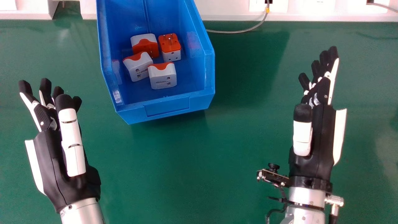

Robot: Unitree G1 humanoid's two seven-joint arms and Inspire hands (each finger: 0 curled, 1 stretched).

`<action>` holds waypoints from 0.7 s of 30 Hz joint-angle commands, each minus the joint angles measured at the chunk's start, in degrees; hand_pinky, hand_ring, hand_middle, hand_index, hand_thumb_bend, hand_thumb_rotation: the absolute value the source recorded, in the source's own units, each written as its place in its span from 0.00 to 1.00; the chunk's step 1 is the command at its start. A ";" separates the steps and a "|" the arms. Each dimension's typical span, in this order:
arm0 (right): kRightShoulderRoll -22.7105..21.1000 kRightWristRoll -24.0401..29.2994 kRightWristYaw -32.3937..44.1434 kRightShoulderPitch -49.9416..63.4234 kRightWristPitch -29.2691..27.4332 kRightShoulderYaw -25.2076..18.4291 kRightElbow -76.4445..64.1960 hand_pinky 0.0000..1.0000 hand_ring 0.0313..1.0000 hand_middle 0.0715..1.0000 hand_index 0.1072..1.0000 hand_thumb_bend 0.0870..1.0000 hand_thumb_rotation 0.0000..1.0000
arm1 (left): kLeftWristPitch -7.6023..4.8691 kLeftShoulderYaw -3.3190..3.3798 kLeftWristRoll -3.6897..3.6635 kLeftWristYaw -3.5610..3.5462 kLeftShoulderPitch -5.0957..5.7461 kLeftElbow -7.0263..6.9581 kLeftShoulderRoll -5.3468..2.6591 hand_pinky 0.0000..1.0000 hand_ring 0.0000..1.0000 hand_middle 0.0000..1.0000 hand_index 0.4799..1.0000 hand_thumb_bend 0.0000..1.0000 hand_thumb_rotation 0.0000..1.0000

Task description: Pick all objects and put in blue box

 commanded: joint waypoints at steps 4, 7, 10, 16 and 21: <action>3.54 0.50 0.24 -0.89 -0.21 -0.54 -2.10 0.92 0.99 1.00 1.00 0.90 1.00 | 1.26 -0.33 0.73 0.27 -0.33 -2.54 -3.36 0.93 0.99 1.00 1.00 0.55 0.76; 3.71 0.06 0.04 -0.98 0.14 -0.60 -2.39 0.92 0.99 1.00 1.00 0.90 1.00 | 2.37 -0.37 0.59 0.16 -0.29 -3.83 -3.28 0.93 0.99 1.00 1.00 0.55 0.76; 3.83 -0.10 -0.15 -0.81 0.26 -0.67 -2.65 0.92 0.99 1.00 1.00 0.90 1.00 | 2.85 -0.05 0.69 -0.05 -0.45 -3.93 -2.81 0.93 0.99 1.00 1.00 0.55 0.76; 3.76 -0.25 -0.41 -0.79 0.06 -0.67 -2.73 0.93 0.99 1.00 1.00 0.92 1.00 | 4.07 0.20 0.70 -0.13 -0.31 -4.82 -2.64 0.92 0.98 1.00 1.00 0.56 0.75; 3.77 0.09 -0.36 -0.42 -0.25 -0.77 -2.91 0.92 0.99 1.00 1.00 0.91 1.00 | 5.05 -0.16 0.66 -0.17 0.07 -5.77 -2.79 0.92 0.97 0.99 0.99 0.57 0.74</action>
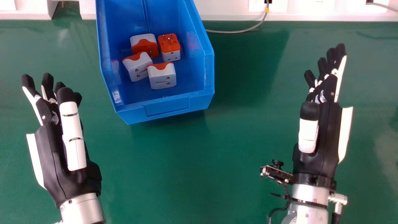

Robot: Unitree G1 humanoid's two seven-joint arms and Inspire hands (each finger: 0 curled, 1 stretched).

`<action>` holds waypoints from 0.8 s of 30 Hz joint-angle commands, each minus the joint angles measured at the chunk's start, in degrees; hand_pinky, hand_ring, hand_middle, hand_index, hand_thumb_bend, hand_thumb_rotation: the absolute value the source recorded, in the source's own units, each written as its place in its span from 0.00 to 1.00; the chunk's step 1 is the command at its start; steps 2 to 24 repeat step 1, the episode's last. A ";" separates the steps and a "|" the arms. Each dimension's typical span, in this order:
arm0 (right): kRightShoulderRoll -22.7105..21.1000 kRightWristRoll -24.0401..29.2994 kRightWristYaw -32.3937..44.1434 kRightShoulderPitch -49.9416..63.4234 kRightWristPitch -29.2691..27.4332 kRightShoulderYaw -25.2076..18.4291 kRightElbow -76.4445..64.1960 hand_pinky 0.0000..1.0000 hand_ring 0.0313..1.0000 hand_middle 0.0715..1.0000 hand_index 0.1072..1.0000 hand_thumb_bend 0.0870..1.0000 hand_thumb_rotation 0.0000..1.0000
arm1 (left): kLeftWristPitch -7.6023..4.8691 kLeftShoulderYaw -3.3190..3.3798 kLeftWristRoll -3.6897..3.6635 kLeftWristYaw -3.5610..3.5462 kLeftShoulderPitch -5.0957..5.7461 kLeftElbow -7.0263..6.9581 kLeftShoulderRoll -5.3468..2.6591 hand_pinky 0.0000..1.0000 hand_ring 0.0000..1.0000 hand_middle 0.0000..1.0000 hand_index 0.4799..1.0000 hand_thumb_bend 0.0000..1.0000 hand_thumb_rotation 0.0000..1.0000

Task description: Pick all objects and put in blue box

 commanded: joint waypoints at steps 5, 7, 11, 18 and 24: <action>3.77 -0.70 -0.49 -0.29 -1.04 -0.17 -1.69 0.92 0.99 1.00 1.00 0.91 1.00 | 0.04 -0.15 0.18 -0.26 0.14 -2.10 -2.77 0.92 0.98 1.00 1.00 0.57 0.73; 3.77 -0.70 -0.49 -0.29 -1.04 -0.17 -1.69 0.92 0.99 1.00 1.00 0.91 1.00 | 0.04 -0.15 0.18 -0.26 0.14 -2.10 -2.77 0.92 0.98 1.00 1.00 0.57 0.73; 3.77 -0.70 -0.49 -0.29 -1.04 -0.17 -1.69 0.92 0.99 1.00 1.00 0.91 1.00 | 0.04 -0.15 0.18 -0.26 0.14 -2.10 -2.77 0.92 0.98 1.00 1.00 0.57 0.73; 3.77 -0.70 -0.49 -0.29 -1.04 -0.17 -1.69 0.92 0.99 1.00 1.00 0.91 1.00 | 0.04 -0.15 0.18 -0.26 0.14 -2.10 -2.77 0.92 0.98 1.00 1.00 0.57 0.73; 3.77 -0.70 -0.49 -0.29 -1.04 -0.17 -1.69 0.92 0.99 1.00 1.00 0.91 1.00 | 0.04 -0.15 0.18 -0.26 0.14 -2.10 -2.77 0.92 0.98 1.00 1.00 0.57 0.73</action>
